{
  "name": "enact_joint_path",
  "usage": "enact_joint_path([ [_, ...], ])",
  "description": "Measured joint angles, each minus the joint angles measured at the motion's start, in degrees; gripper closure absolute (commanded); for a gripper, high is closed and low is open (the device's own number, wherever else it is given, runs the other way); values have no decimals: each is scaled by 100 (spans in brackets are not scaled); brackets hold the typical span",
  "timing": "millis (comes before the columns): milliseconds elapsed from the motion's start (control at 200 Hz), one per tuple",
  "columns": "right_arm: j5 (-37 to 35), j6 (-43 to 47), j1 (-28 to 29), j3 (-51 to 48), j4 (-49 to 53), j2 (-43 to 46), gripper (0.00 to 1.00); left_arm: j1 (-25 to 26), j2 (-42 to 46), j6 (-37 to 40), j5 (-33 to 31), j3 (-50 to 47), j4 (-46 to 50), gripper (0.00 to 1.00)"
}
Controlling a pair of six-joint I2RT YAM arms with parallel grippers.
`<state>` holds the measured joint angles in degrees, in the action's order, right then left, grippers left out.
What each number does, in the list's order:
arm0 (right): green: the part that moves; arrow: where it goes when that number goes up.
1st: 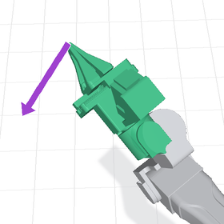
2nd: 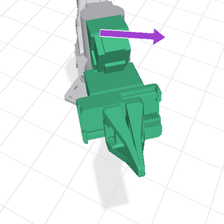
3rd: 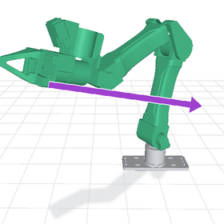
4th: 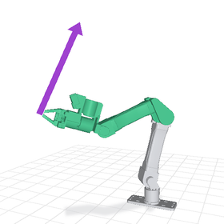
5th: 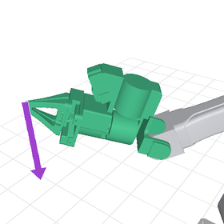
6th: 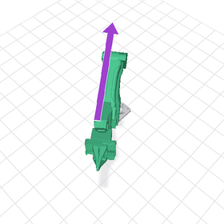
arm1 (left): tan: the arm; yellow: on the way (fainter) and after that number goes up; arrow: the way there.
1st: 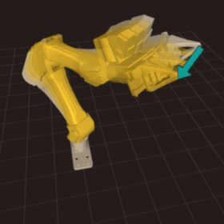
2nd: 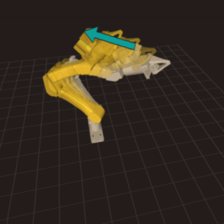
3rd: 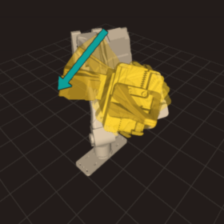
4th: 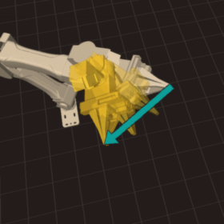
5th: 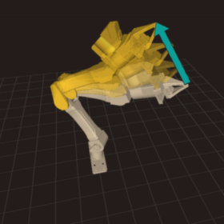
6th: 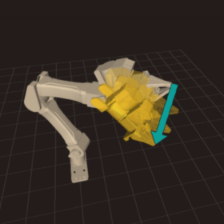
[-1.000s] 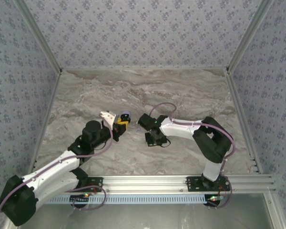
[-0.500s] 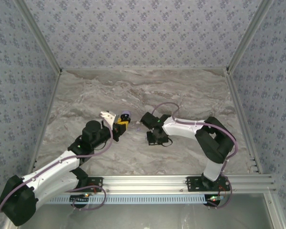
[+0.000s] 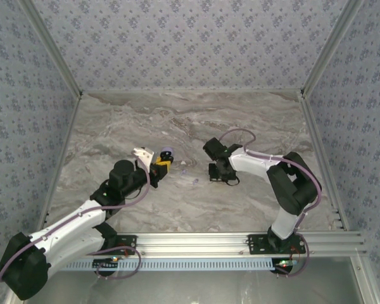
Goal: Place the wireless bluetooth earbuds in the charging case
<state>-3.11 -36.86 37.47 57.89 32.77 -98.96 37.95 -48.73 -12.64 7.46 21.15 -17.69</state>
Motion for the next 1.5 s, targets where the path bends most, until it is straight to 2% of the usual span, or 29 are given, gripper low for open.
enact_joint_path([
  [195,-35,203,-142,0,7,-2,83,0,0,0,0,0,0,84],
  [420,-59,424,-162,17,31,-2,66,0,0,-2,0,0,0,84],
  [640,-168,699,-208,243,330,-2,56,0,0,0,0,0,0,84],
  [910,-138,953,-225,734,529,-68,56,0,0,0,0,0,0,84],
  [1079,-116,994,-225,883,597,-330,61,0,0,0,0,0,0,84],
  [1499,-98,997,-236,1309,772,-791,63,0,0,0,0,0,0,84],
])
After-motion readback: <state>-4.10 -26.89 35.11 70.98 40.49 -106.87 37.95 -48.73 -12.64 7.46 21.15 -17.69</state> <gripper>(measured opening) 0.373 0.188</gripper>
